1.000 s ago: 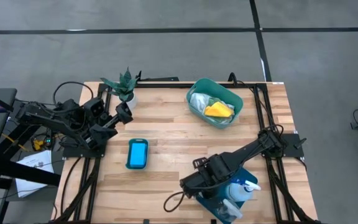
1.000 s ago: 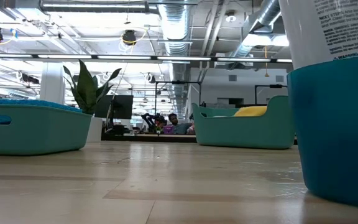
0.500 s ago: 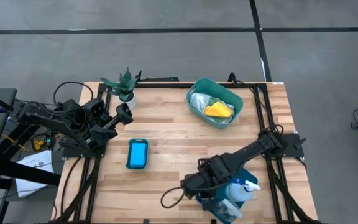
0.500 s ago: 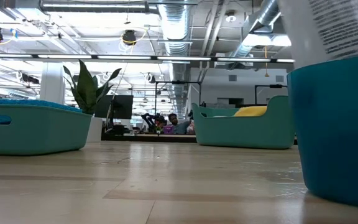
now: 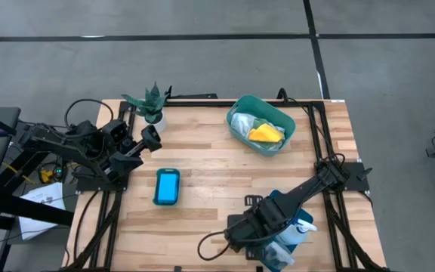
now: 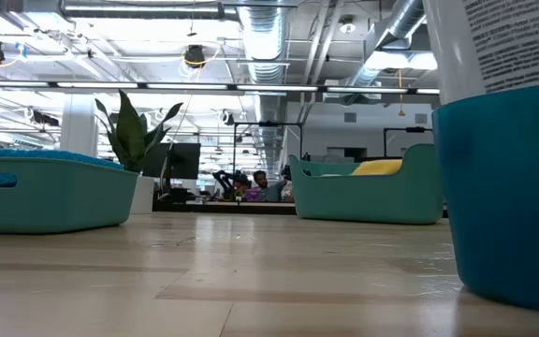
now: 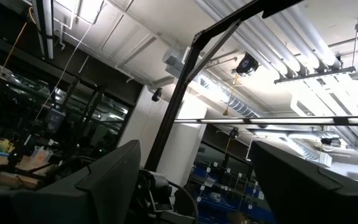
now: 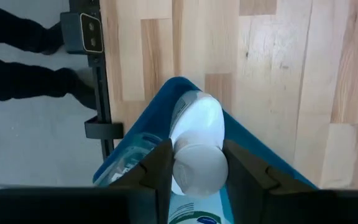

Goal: Pick & Place Kitchen Items
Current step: Put the white glass cleaner bottle into the blue bin

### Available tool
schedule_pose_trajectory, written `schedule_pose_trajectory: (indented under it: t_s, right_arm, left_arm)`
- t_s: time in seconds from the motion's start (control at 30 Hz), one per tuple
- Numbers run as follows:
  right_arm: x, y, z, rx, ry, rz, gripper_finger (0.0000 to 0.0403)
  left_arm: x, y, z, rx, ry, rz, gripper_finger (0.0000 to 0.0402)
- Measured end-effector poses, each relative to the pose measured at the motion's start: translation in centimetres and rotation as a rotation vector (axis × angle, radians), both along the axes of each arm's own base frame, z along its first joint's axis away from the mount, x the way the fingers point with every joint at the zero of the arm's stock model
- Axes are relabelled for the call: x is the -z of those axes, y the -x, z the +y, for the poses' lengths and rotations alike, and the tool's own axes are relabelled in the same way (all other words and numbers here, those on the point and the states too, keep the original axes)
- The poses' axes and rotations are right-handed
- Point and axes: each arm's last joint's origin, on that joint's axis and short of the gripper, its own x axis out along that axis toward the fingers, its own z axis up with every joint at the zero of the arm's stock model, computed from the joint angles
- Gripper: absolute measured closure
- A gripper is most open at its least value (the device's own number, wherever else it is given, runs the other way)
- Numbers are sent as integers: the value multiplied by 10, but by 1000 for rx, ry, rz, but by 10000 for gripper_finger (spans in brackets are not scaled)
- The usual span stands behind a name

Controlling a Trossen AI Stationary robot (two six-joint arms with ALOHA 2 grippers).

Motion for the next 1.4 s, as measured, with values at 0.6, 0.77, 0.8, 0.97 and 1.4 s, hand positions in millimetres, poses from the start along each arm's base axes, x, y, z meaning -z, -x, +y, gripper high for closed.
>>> schedule_pose_trajectory:
  t_s: [0.6,0.77,0.8,0.97,1.4]
  right_arm:
    - [17,7,11,78,40,43,296]
    - [19,7,11,64,46,47,296]
    - [20,6,11,63,48,50,296]
    - [27,9,11,51,51,85,296]
    - [29,7,12,55,40,77,296]
  left_arm:
    - [0,0,0,3,5,1,100]
    - [0,0,0,3,5,1,100]
    - [0,0,0,2,5,1,100]
    - [0,0,0,3,4,1,100]
    - [2,-1,0,1,-2,20,100]
